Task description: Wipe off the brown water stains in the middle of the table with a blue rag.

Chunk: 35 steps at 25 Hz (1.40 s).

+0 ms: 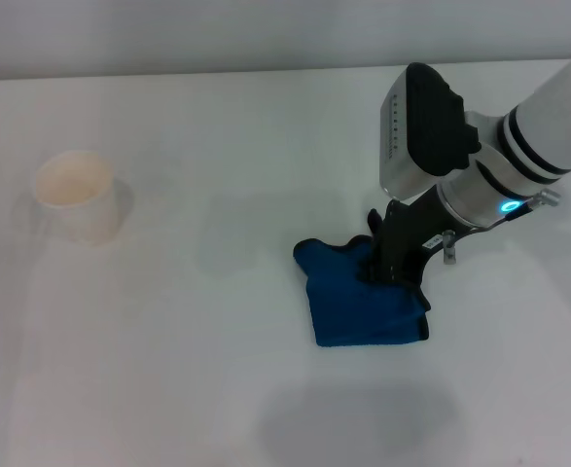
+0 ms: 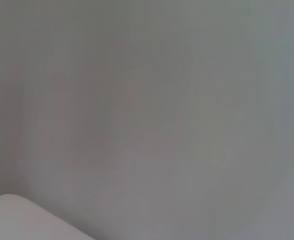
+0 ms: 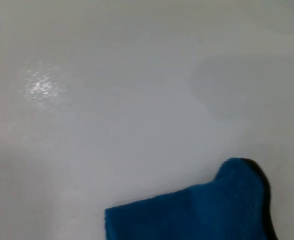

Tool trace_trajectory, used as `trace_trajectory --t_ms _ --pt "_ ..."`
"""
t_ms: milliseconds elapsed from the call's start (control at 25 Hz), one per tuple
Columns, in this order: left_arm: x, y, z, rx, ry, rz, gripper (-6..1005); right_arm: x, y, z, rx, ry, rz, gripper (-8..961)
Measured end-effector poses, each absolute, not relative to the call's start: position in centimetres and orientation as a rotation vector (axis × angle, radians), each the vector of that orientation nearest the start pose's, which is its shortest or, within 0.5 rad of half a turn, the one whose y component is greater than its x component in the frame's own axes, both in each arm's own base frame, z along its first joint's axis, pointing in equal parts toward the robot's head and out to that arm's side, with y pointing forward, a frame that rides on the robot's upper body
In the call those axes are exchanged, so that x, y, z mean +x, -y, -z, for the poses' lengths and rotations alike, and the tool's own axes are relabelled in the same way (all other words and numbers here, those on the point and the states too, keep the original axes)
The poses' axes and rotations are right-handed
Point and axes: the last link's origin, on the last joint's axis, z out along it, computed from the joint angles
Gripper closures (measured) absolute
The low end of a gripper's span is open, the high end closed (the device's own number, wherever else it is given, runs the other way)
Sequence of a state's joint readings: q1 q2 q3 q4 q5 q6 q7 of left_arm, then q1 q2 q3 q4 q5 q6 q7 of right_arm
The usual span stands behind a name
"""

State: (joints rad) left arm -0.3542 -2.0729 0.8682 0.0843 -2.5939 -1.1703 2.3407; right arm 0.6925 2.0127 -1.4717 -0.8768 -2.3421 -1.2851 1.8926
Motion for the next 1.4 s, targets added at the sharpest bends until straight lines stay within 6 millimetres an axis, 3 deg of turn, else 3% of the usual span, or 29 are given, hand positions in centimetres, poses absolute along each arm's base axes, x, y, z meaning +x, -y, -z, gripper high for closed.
trace_trajectory --t_ms 160,360,480,600,800,840,920,1040,1160,1400 --pt "-38.6 -29.9 -2.5 -1.332 1.012 0.976 140 22.7 -36.8 4.3 -2.909 -0.318 0.454 866" --pt "-38.6 -29.9 -2.5 -1.332 1.012 0.975 139 22.6 -36.8 3.3 -2.859 -0.337 0.339 678" --pt "-38.6 -29.9 -2.5 -1.33 1.011 0.976 139 22.7 -37.8 2.0 -2.762 -0.439 0.162 597" --pt "-38.7 -29.9 -2.7 -1.313 1.012 0.982 139 23.1 -38.7 0.3 -2.636 -0.598 -0.106 531" --pt "-38.8 -29.8 -2.8 -1.293 1.015 0.984 140 24.4 -38.7 -3.5 -2.374 -0.832 -0.744 420" --pt "-38.9 -29.8 -2.9 -1.292 1.016 0.983 140 24.9 -38.5 -4.5 -2.295 -0.864 -0.881 398" --pt "-38.9 -29.8 -2.9 -1.291 1.016 0.983 140 26.4 -38.0 -6.2 -2.106 -0.915 -1.121 169" --pt "-38.9 -29.8 -2.9 -1.29 1.016 0.982 140 30.0 -36.9 -8.3 -1.711 -0.962 -1.377 169" --pt "-39.0 -29.8 -2.9 -1.29 1.015 0.981 139 33.2 -35.5 -9.1 -1.465 -0.877 -1.32 169" --pt "-39.0 -29.9 -3.1 -1.292 1.009 0.98 139 36.0 -34.2 -6.7 -1.47 -0.559 -0.79 169"
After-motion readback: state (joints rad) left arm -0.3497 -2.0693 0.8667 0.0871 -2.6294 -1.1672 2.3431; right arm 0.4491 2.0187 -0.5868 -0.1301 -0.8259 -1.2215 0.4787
